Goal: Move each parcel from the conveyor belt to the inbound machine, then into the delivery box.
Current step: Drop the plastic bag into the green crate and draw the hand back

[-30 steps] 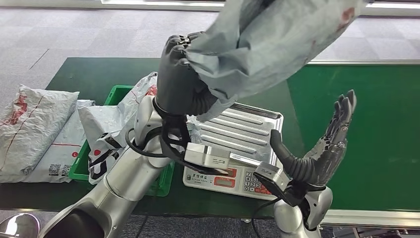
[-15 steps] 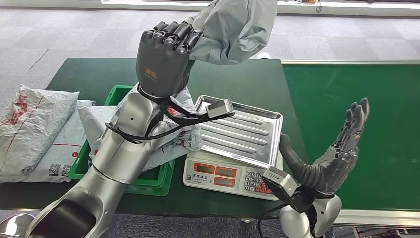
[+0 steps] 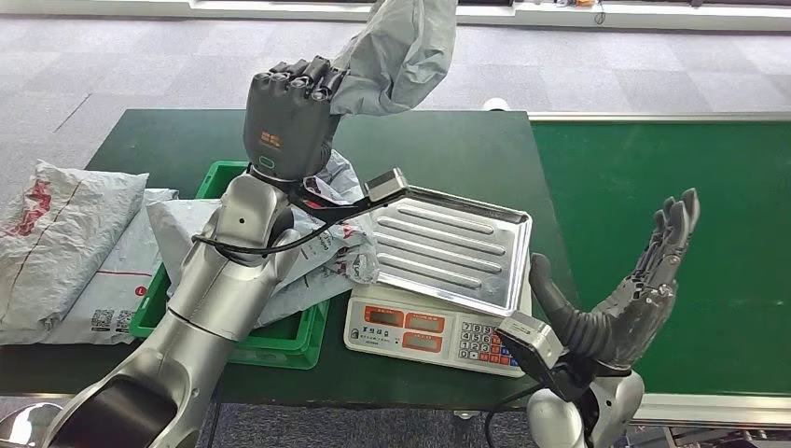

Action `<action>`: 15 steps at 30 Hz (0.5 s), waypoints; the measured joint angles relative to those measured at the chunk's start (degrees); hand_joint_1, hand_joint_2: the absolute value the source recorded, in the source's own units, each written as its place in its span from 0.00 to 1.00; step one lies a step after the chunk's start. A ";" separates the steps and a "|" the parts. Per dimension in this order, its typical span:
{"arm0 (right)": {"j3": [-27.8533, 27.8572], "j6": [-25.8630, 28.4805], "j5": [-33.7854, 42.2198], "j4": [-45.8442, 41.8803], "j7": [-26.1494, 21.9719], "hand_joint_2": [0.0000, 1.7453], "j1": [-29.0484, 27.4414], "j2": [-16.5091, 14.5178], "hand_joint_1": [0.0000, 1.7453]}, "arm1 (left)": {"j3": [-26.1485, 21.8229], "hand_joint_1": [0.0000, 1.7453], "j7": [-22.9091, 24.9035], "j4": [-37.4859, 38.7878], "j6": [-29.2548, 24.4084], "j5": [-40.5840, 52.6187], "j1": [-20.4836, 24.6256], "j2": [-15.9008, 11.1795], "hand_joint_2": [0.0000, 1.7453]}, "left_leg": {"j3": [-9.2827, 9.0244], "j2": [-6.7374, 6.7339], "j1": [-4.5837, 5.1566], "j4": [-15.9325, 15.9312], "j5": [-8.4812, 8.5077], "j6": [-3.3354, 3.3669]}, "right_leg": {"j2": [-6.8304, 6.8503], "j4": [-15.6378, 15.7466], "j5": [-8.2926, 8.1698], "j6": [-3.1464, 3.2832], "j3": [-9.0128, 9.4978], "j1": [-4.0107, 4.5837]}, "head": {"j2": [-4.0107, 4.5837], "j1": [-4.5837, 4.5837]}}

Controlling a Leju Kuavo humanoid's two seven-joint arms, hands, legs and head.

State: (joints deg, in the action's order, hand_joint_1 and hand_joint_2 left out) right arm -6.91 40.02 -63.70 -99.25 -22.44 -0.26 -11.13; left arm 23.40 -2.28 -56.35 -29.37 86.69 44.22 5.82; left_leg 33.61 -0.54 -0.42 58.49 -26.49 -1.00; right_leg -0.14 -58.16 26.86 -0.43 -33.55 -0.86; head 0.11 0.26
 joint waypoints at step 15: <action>0.00 -0.91 -0.64 -1.03 1.40 1.00 -1.92 0.42 0.00 | 0.80 1.00 24.66 9.34 7.04 0.47 -4.60 -7.91 1.00 | 0.07 -0.03 -0.04 0.00 0.00 -0.02 | -0.06 -0.01 0.01 0.01 -0.06 0.01 | 0.00 0.00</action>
State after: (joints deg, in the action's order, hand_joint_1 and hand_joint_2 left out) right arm -6.91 39.11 -64.34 -100.28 -21.04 -2.17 -10.71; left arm 24.20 22.38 -47.00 -22.34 87.16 39.61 -2.08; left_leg 33.68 -0.57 -0.46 58.48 -26.49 -1.02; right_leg -0.20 -58.16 26.87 -0.42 -33.61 -0.85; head 0.11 0.26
